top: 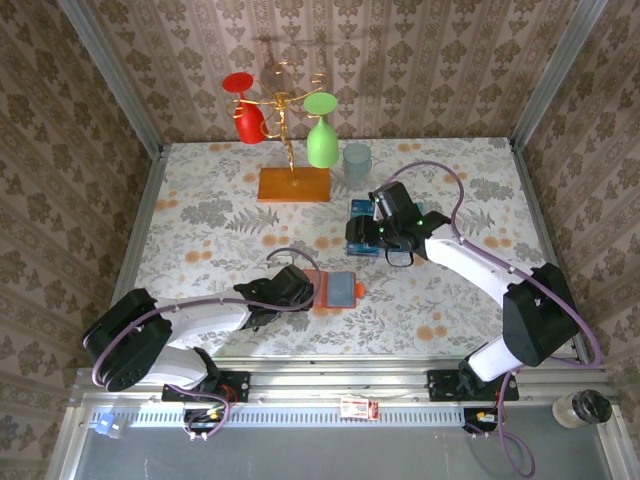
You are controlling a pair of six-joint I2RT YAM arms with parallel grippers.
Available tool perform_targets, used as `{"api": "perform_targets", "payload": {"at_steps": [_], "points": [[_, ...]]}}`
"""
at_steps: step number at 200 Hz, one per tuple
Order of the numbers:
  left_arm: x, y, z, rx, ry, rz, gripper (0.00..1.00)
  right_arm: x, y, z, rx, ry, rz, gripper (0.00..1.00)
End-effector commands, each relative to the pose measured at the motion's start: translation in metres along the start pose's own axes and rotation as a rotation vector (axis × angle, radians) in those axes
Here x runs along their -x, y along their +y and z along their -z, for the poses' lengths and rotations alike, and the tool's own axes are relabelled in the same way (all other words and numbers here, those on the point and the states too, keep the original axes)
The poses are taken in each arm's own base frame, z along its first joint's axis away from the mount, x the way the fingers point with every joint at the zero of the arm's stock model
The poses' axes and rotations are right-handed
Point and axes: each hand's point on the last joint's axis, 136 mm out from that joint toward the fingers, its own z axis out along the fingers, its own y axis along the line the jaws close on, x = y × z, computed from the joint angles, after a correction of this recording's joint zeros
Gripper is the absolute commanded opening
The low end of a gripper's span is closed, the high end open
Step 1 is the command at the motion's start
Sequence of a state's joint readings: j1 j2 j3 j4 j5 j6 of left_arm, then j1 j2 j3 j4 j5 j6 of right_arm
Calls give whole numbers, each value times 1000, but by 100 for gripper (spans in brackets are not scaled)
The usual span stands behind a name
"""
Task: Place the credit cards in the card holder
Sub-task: Pick up the credit card from the storage box.
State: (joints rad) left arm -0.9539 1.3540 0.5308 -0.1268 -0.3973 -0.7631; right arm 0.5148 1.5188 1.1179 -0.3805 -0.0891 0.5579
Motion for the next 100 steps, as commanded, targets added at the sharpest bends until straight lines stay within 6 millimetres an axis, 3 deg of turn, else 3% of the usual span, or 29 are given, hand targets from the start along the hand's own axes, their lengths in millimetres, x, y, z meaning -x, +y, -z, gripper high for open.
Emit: {"api": "perform_targets", "payload": {"at_steps": [1, 35, 100], "points": [[5, 2, 1, 14, -16, -4, 100, -11, -44, 4, -246, 99, 228, 61], [8, 1, 2, 17, -23, -6, 100, -4, -49, 0, -292, 126, 424, 59], [12, 0, 2, 28, -29, -26, 100, -4, -45, -21, -347, 197, 569, 55]]}}
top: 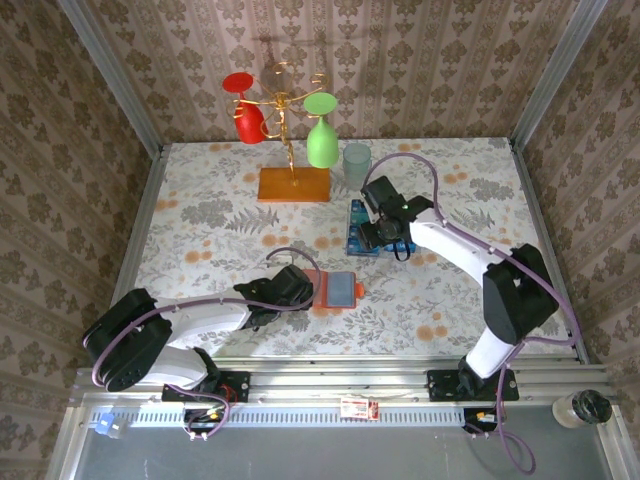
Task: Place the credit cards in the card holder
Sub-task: Pick up the credit card from the storage box.
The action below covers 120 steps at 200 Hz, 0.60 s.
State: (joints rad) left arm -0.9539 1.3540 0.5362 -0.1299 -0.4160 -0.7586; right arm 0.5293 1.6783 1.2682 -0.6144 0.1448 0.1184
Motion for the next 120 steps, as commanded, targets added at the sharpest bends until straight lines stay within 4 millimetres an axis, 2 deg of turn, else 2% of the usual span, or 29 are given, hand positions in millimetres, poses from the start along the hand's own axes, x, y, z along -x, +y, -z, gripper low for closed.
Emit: {"api": "perform_targets", "payload": {"at_steps": [1, 15, 52, 120], "points": [[8, -1, 2, 15, -15, -21, 100, 2, 1, -2, -53, 36, 119, 55], [8, -1, 1, 13, -15, -16, 100, 2, 6, -9, -70, 59, 168, 50], [6, -1, 0, 13, -13, -8, 100, 2, 15, -24, -124, 104, 281, 46], [7, -2, -1, 7, -16, 7, 100, 6, 13, -40, -165, 130, 324, 41]]}}
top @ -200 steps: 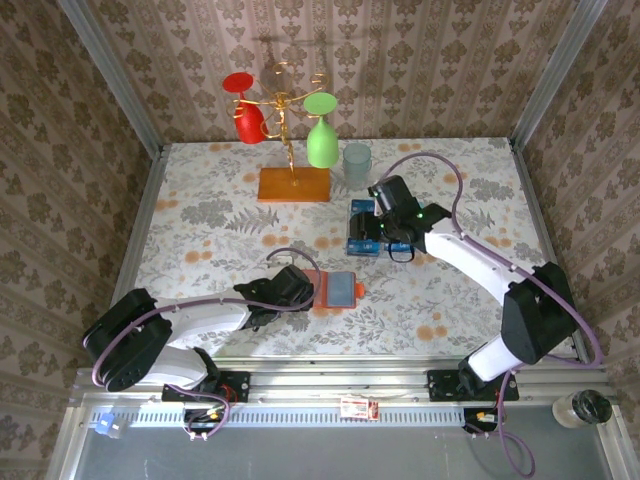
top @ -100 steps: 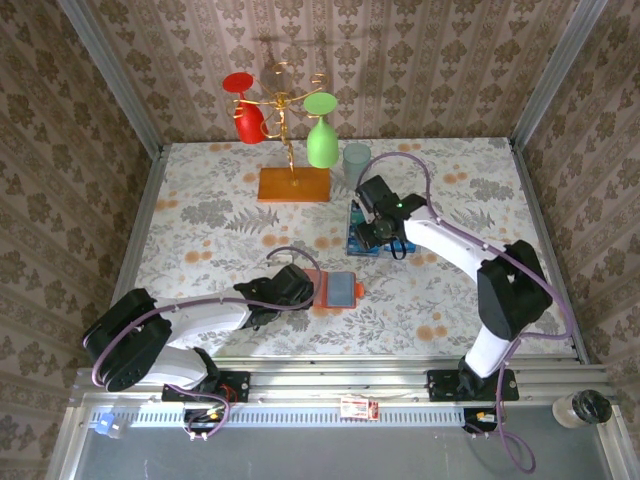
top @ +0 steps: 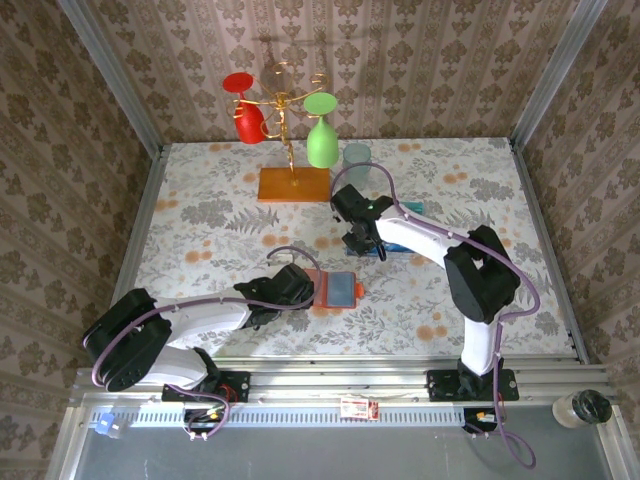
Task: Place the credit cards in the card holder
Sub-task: Pick up the credit card from the storage box.
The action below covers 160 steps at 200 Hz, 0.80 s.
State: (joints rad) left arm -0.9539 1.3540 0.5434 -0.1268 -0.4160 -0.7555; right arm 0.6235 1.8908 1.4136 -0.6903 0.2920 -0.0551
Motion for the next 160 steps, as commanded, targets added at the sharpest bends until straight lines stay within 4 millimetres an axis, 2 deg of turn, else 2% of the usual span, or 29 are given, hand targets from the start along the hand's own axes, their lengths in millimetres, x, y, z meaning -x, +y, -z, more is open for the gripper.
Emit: {"api": "perform_targets", "payload": {"at_steps": [1, 86, 160], "points": [[3, 1, -1, 14, -9, 4, 100, 4, -9, -2, -49, 18, 33, 41], [3, -1, -2, 6, -10, 11, 100, -3, -6, -24, -53, 76, 58, 35], [4, -2, -3, 4, -12, 14, 100, -12, -2, -24, -26, 87, 55, 7]]}}
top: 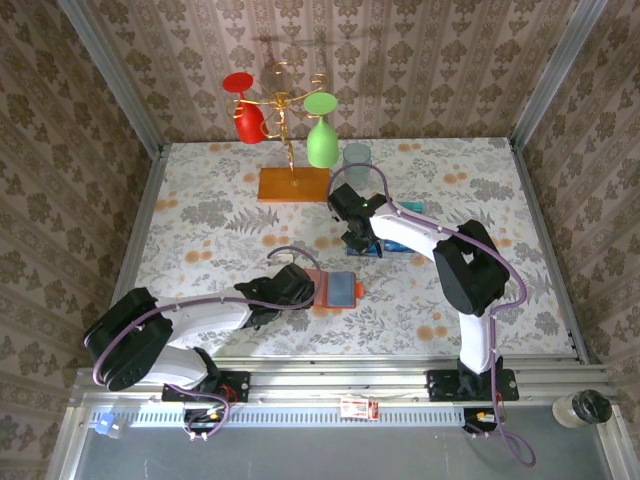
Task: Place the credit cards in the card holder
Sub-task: Pick up the credit card from the storage box.
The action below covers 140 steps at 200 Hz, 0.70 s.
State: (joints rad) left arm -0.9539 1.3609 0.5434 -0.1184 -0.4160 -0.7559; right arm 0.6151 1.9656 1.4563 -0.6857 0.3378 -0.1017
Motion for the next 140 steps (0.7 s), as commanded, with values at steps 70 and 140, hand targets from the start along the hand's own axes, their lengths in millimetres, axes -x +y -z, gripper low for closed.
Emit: {"api": "perform_targets", "payload": {"at_steps": [70, 140], "points": [[4, -2, -2, 4, -12, 12, 100, -19, 7, 3, 45, 47, 4, 5], [2, -4, -5, -1, -4, 12, 100, -12, 7, -5, 33, 27, 111, 19]]}}
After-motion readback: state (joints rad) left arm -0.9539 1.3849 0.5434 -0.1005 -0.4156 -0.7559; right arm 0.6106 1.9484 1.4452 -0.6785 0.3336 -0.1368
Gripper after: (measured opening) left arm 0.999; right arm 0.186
